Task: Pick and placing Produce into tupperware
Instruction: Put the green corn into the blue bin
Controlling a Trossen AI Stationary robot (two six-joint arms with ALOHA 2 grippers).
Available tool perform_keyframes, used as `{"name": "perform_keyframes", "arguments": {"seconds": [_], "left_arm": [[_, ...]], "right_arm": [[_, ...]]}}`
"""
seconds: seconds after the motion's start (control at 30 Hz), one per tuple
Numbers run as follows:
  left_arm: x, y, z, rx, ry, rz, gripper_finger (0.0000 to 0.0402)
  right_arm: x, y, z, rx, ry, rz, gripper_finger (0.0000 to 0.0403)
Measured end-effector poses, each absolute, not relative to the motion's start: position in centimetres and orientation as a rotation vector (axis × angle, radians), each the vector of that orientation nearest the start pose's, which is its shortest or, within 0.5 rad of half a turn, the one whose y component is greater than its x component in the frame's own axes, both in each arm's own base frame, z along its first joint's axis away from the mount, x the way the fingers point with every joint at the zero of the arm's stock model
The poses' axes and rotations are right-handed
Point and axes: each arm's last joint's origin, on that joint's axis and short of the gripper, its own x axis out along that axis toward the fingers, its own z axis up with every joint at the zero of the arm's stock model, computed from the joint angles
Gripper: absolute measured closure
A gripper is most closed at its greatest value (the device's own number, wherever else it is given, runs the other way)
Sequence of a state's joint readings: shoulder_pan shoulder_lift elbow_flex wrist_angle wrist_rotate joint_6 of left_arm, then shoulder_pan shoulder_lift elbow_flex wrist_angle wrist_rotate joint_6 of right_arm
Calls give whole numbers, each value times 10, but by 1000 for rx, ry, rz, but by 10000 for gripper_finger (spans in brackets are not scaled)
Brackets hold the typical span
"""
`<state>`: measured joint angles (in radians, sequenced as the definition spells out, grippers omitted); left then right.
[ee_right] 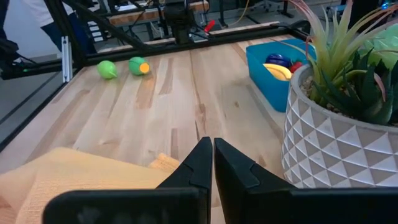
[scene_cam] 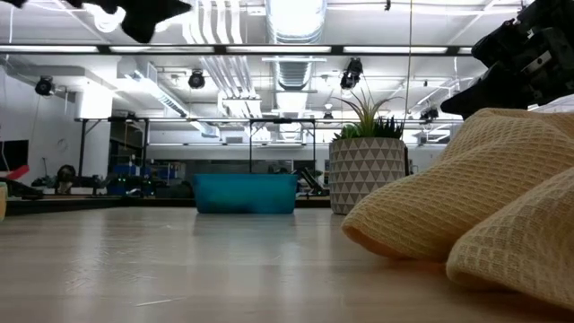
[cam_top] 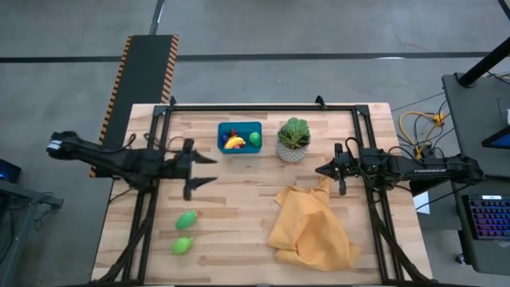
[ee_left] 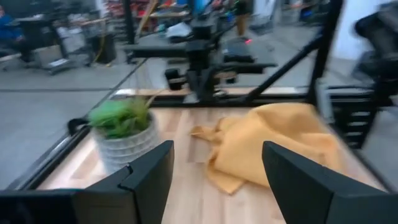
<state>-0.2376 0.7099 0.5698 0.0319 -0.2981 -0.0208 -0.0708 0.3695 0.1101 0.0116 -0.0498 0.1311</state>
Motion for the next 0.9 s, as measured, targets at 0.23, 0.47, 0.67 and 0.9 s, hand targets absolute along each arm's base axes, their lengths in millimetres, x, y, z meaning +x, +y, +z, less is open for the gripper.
{"name": "perform_keyframes", "arguments": {"seconds": [0.23,0.47,0.67,0.9], "left_arm": [[145,-52,299,-14,14,-109,171],[158,-63,290,8,66,-150,171],[184,-75,280,157,60,-159,171],[212,-91,275,190,-11,-255,168]], "right_arm": [[120,-7,170,146,245,-37,394],[120,-7,170,145,244,-38,394],[120,-8,171,142,240,-64,394],[120,-8,171,139,240,-71,394]]}}
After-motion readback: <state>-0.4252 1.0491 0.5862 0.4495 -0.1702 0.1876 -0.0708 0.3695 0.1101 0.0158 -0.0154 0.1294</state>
